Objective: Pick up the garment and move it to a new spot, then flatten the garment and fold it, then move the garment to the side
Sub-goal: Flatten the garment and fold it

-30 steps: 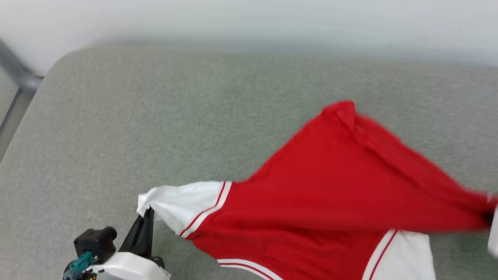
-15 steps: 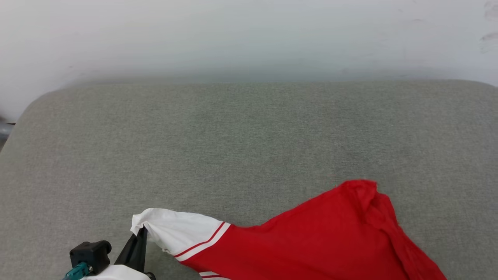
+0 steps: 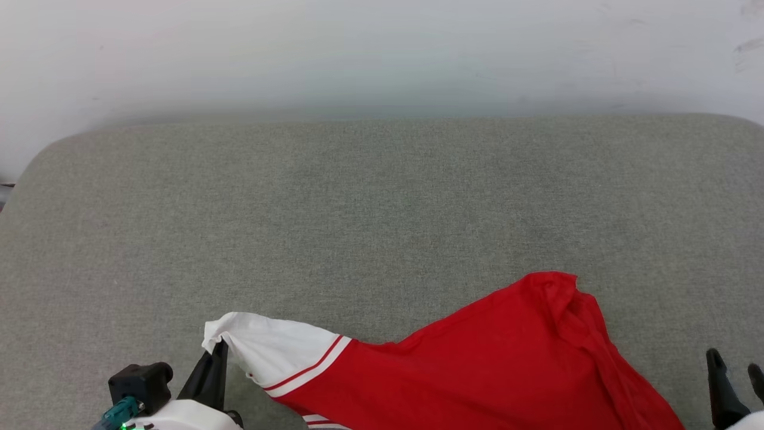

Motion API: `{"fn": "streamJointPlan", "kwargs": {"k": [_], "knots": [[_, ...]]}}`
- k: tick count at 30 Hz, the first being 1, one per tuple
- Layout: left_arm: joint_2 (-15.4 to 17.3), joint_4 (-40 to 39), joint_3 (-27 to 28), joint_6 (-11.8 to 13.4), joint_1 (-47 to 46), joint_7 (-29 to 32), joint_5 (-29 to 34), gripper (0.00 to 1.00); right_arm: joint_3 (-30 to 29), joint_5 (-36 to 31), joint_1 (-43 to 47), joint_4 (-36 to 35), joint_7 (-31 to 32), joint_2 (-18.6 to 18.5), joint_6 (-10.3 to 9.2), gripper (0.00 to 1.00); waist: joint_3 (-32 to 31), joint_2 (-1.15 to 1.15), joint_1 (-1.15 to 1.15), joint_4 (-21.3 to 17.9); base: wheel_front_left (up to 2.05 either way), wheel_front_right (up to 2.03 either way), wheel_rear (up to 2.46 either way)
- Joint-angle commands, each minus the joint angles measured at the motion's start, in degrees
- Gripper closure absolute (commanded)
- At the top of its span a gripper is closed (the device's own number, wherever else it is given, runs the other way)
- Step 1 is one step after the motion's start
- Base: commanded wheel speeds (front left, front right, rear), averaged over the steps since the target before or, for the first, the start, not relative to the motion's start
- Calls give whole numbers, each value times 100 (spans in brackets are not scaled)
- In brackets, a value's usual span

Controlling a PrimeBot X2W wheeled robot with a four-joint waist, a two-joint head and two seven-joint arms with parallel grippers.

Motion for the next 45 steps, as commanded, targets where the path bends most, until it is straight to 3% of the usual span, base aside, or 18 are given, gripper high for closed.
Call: {"fn": "streamJointPlan", "kwargs": {"k": [1,4,7,18,23,30,31,33,37,45], "knots": [[-6,-23,15,19,-80,-54,4,100,81,-111,-186,67,-175,4,-4,0,35,0,0,14,0,0,0],[-43,-59,-23,-1,-175,-115,22,100,294,-303,-644,202,-416,-33,-4,0,158,0,0,59,0,0,0],[-75,-123,-87,-30,-285,-152,63,100,721,-416,-1095,394,-202,-284,-4,0,310,0,0,126,0,0,0],[-185,-299,-302,-146,-797,-344,149,100,2588,-193,-2589,312,2875,-1694,-3,0,958,0,0,497,0,0,0],[-251,-299,-370,-214,-1046,-434,172,100,3135,-167,-3152,388,3657,-2049,-4,0,1286,0,0,640,0,0,0],[-318,-149,-450,-287,-1252,-548,131,100,3692,70,-3374,1142,4487,-2379,-6,0,1583,0,0,754,0,0,0],[-322,-120,-454,-294,-1267,-559,125,100,3724,91,-3350,1255,4606,-2395,-5,50,1600,0,0,764,0,0,0],[-331,-67,-463,-308,-1289,-589,115,100,3786,193,-3324,1362,4694,-2370,-5,100,1608,0,0,778,0,0,0],[-315,50,-439,-302,-1297,-626,89,100,3826,288,-3399,1451,4642,-2354,-4,100,1501,0,0,780,0,0,0],[-139,125,-219,-246,-1513,-595,10,100,3431,139,-3869,1333,3724,-2216,-5,100,1001,0,0,699,0,0,0]]}}
